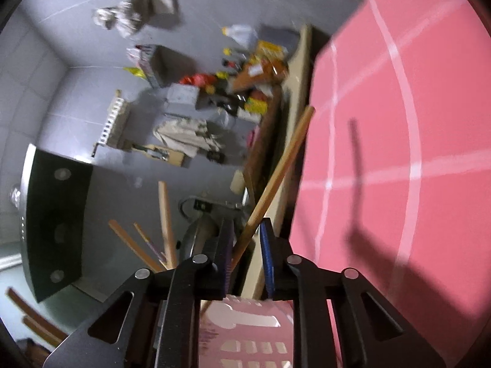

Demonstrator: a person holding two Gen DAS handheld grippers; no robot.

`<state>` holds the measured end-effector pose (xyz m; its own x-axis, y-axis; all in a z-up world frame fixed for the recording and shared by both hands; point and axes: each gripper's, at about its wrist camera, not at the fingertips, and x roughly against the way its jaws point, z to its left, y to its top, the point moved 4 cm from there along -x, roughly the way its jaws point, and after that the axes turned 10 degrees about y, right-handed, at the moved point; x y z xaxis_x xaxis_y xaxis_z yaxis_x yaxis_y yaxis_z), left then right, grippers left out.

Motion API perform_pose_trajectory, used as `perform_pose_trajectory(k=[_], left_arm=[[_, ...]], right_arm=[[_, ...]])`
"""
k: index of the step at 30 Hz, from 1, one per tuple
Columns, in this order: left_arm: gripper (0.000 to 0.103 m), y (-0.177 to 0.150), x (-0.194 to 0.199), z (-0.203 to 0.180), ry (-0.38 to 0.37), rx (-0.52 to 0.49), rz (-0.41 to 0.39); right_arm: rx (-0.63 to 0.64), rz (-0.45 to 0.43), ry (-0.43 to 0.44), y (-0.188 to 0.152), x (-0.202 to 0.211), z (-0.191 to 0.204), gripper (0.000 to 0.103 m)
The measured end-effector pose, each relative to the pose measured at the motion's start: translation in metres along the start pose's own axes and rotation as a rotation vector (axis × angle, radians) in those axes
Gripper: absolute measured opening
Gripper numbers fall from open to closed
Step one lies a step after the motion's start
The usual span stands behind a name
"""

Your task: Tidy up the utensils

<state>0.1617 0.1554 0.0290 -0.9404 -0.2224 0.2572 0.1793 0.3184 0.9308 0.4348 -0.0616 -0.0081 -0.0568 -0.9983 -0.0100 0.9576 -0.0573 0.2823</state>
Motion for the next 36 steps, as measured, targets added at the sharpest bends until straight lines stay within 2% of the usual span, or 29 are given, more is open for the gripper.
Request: perform_pose_trajectory(k=[5, 9, 15, 23, 28, 32, 36], left_arm=[[0.047, 0.001, 0.001, 0.001, -0.003, -0.002, -0.002], [0.047, 0.004, 0.006, 0.004, -0.009, -0.003, -0.014], [0.047, 0.011, 0.002, 0.008, -0.016, 0.001, -0.021], [0.047, 0.012, 0.003, 0.005, -0.019, 0.003, -0.028], [0.047, 0.010, 0.003, 0.004, -0.019, 0.001, -0.027], [0.047, 0.011, 0.003, 0.004, -0.018, 0.000, -0.028], [0.047, 0.011, 0.003, 0.005, -0.018, 0.001, -0.030]], right_arm=[[0.107, -0.092, -0.025, 0.000, 0.023, 0.032, 0.010], [0.251, -0.184, -0.103, -0.004, 0.041, 0.065, 0.008], [0.582, -0.343, -0.263, -0.020, 0.067, 0.141, 0.005], [0.883, -0.415, -0.274, -0.073, 0.065, 0.215, 0.005], [1.098, -0.500, -0.298, -0.106, 0.063, 0.250, 0.005], [1.112, -0.438, -0.287, -0.118, 0.052, 0.254, 0.005], [1.070, -0.336, -0.328, -0.124, 0.027, 0.224, 0.005]])
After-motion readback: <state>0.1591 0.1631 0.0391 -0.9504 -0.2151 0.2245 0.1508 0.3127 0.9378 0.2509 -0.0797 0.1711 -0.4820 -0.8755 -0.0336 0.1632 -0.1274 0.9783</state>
